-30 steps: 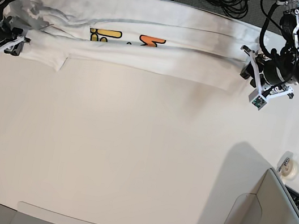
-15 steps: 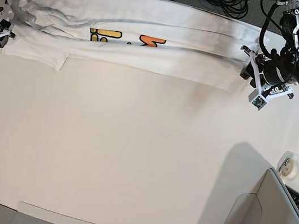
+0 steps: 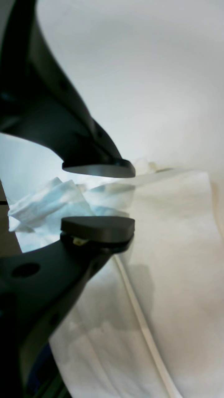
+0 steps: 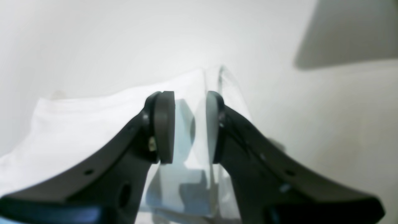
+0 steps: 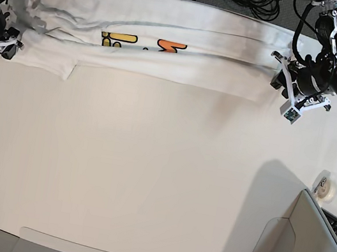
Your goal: Layout the t-shirt on the table in an organized manner, then fold the t-shirt properly
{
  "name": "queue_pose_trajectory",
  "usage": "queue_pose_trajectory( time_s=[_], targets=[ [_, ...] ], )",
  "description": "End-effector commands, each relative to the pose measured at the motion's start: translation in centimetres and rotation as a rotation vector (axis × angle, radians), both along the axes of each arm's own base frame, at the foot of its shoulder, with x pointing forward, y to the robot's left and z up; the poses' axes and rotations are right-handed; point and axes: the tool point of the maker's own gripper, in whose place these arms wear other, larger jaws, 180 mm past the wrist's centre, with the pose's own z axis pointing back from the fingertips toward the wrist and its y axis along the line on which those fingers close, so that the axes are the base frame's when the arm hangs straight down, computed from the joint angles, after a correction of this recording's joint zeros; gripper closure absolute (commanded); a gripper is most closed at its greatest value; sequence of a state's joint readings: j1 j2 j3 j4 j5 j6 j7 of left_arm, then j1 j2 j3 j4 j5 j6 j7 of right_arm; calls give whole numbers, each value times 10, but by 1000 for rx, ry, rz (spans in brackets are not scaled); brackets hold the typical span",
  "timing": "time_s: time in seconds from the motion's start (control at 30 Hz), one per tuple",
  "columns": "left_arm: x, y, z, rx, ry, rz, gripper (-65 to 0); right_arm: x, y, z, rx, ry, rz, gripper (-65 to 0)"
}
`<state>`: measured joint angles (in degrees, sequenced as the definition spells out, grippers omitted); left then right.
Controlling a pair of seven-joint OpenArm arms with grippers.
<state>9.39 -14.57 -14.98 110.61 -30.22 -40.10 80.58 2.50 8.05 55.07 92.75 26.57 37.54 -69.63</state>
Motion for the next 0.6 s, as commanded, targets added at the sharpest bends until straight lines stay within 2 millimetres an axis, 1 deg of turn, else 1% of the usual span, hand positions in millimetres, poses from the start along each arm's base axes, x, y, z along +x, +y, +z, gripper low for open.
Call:
queue_pose_trajectory(
  time_s=[0.0, 0.1, 0.17, 0.27, 0.43, 0.5, 0.57],
  targets=[
    [5, 1, 7, 3, -28, -4, -211, 8, -5, 16, -9, -67, 1, -180],
    [5, 1, 7, 3, -28, -4, -211, 4, -7, 24, 41, -135, -19, -182],
    [5, 1, 7, 3, -28, -4, -211, 3, -9, 26, 90, -178, -34, -182],
    [5, 1, 7, 3, -28, -4, -211, 0, -10, 15, 198, -220, -76, -183],
    [5, 1, 7, 3, -28, -4, -211, -8, -17, 0, 302, -242, -126, -183],
    [5, 1, 7, 3, -28, -4, -211, -8, -14, -7, 347, -245, -134, -183],
    [5, 1, 7, 3, -28, -4, -211, -8, -13, -9, 367, -252, -136, -183]
  ],
)
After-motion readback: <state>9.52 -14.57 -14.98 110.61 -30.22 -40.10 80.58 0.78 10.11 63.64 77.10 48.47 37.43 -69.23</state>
